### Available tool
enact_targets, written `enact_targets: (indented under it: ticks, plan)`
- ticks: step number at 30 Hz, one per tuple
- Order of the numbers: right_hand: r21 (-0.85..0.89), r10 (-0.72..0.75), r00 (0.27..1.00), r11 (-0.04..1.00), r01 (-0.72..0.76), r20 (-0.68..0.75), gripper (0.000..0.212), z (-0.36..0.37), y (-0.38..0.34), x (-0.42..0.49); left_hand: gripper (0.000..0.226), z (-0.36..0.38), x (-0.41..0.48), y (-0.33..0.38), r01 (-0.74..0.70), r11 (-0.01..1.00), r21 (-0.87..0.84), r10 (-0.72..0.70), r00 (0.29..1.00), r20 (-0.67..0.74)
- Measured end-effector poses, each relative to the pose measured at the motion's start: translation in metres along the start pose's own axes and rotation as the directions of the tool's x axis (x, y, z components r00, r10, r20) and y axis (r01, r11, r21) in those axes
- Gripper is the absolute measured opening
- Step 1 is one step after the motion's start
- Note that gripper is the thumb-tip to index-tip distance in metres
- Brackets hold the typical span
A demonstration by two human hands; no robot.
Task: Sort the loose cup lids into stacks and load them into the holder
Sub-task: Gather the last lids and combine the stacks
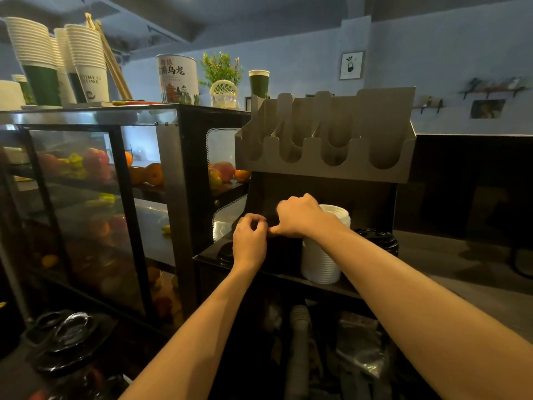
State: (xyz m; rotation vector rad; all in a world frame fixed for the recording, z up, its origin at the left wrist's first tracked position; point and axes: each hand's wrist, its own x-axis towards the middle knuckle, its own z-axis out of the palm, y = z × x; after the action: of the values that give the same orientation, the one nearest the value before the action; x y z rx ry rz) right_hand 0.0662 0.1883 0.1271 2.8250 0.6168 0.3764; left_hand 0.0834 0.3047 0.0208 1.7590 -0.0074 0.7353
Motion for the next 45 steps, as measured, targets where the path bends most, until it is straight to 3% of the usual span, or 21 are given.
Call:
enact_targets:
  ticks: [5,9,11,16,27,32,37,45]
  plan:
    - [-0.131,-0.05,0.995,0.99,0.061,0.087,0.054,-0.006,0.0,-0.01,0.011,-0.004,0.001,0.01,0.019,0.994,0.105,-0.023,0.999,0.033]
    - [-0.118,-0.061,0.991,0.992,0.047,-0.12,0.073,-0.002,0.012,-0.023,0.021,-0.014,-0.006,0.019,-0.168,0.962,0.216,0.163,0.986,0.041]
    - [-0.074,-0.046,0.972,0.997,0.029,-0.232,0.069,-0.001,0.019,-0.029,0.023,-0.016,-0.009,0.025,-0.22,0.943,0.25,0.216,0.975,0.046]
    - [0.026,0.002,0.941,1.0,0.007,-0.337,0.049,0.005,0.025,-0.05,0.024,-0.008,-0.015,0.038,-0.28,0.9,0.335,0.28,0.959,0.05]
    - [0.177,-0.017,0.882,0.978,0.114,-0.471,0.034,0.028,0.028,-0.08,0.025,-0.006,-0.016,0.06,-0.243,0.749,0.617,0.113,0.964,0.242]
    - [0.32,0.043,0.847,0.935,0.153,-0.53,0.032,0.022,0.033,-0.085,0.026,-0.008,-0.024,0.063,-0.273,0.815,0.512,0.187,0.959,0.213]
    - [0.392,0.101,0.802,0.903,0.175,-0.589,0.029,0.02,0.045,-0.097,0.02,0.004,-0.053,0.079,-0.302,0.933,0.194,0.292,0.953,0.08]
    - [0.555,0.339,0.666,0.82,0.137,-0.665,0.022,0.021,0.091,-0.155,0.017,0.064,-0.104,0.13,-0.338,0.931,-0.138,0.355,0.925,0.136]
